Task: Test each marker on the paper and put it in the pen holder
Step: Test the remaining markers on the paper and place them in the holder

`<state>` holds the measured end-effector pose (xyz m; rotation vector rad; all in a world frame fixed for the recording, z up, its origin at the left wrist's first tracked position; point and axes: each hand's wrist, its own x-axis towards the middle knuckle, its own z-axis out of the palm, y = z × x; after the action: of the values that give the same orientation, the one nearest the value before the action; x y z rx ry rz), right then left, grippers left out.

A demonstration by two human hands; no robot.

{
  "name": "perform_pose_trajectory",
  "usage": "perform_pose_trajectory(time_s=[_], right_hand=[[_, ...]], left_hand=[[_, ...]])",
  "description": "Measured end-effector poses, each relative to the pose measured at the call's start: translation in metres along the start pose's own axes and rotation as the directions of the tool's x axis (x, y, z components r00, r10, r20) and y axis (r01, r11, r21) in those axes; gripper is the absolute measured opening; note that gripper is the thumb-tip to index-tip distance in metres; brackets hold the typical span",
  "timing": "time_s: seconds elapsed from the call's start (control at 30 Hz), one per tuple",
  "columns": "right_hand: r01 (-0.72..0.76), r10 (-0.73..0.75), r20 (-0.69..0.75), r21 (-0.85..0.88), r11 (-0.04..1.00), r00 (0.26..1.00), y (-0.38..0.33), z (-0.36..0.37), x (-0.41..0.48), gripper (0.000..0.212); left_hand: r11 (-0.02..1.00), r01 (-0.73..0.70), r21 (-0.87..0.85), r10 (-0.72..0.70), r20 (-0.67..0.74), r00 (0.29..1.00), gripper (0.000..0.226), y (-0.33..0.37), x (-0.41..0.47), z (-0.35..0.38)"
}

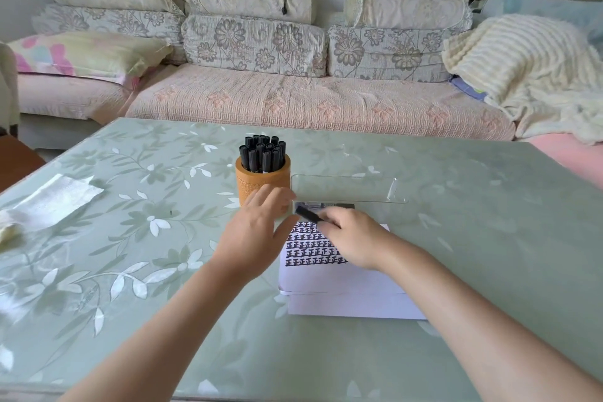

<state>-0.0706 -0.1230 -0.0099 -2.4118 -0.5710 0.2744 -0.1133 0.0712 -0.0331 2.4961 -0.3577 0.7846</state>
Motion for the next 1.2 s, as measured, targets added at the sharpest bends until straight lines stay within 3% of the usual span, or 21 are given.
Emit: perform_pose_trajectory(time_s=[0.07,0.17,0.33,0.5,0.63,0.73,0.8,0.87,0.93,1.0,1.1,1.2], right_hand=[[0.018,-0.014,0.065,-0.061,0.998,0.998,0.000,0.000,-0.001,0.022],[0.053,-0.046,0.103,-0.066,0.996,0.994,-0.001,-0.002,-0.003,0.032],[0.096,-0.085,0.132,-0.078,0.992,0.988,0.001,-0.009,-0.006,0.024],[0.152,-0.144,0.072,-0.120,0.981,0.987,0.006,-0.008,-0.004,0.022],[0.274,-0.289,-0.013,-0.284,0.919,0.957,0.012,-0.003,-0.001,0.026],[0.405,-0.500,-0.088,-0.473,0.782,0.862,0.016,-0.004,0.000,0.022],[0.421,-0.551,-0.114,-0.524,0.740,0.827,0.015,-0.001,0.000,0.019],[0.371,-0.463,-0.103,-0.460,0.807,0.880,0.010,0.001,-0.002,0.017],[0.258,-0.284,-0.034,-0.327,0.909,0.958,0.009,0.001,-0.003,0.027],[0.178,-0.187,-0.006,-0.272,0.946,0.982,0.016,-0.002,-0.002,0.031],[0.155,-0.165,-0.014,-0.272,0.950,0.986,0.029,-0.009,0.000,0.029],[0.164,-0.176,-0.037,-0.215,0.963,0.984,0.033,-0.009,0.000,0.026]], left_hand=[[0.995,-0.093,0.044,0.090,0.073,0.993,0.031,-0.002,-0.001,0.001],[0.983,-0.170,0.064,0.159,0.153,0.975,0.023,-0.002,-0.003,0.005],[0.976,-0.196,0.098,0.181,0.144,0.973,0.019,-0.003,-0.003,0.003],[0.980,-0.168,0.107,0.146,0.188,0.971,0.031,-0.006,-0.002,0.002],[0.999,-0.024,0.040,0.012,0.287,0.958,0.018,-0.001,0.001,0.001],[0.978,0.177,-0.107,-0.116,0.423,0.899,0.032,0.000,0.004,-0.001],[0.975,0.181,-0.129,-0.111,0.423,0.900,0.033,-0.003,0.005,-0.003],[0.993,0.086,-0.078,-0.050,0.382,0.923,0.022,-0.008,0.003,-0.003],[0.999,-0.040,-0.022,0.044,0.305,0.951,0.017,-0.015,0.002,-0.005],[0.996,-0.085,-0.001,0.083,0.233,0.969,0.013,-0.026,0.002,-0.011],[1.000,0.016,0.013,-0.018,0.182,0.983,0.016,-0.043,-0.004,-0.016],[0.987,0.132,0.088,-0.149,0.232,0.961,0.024,-0.048,-0.012,-0.010]])
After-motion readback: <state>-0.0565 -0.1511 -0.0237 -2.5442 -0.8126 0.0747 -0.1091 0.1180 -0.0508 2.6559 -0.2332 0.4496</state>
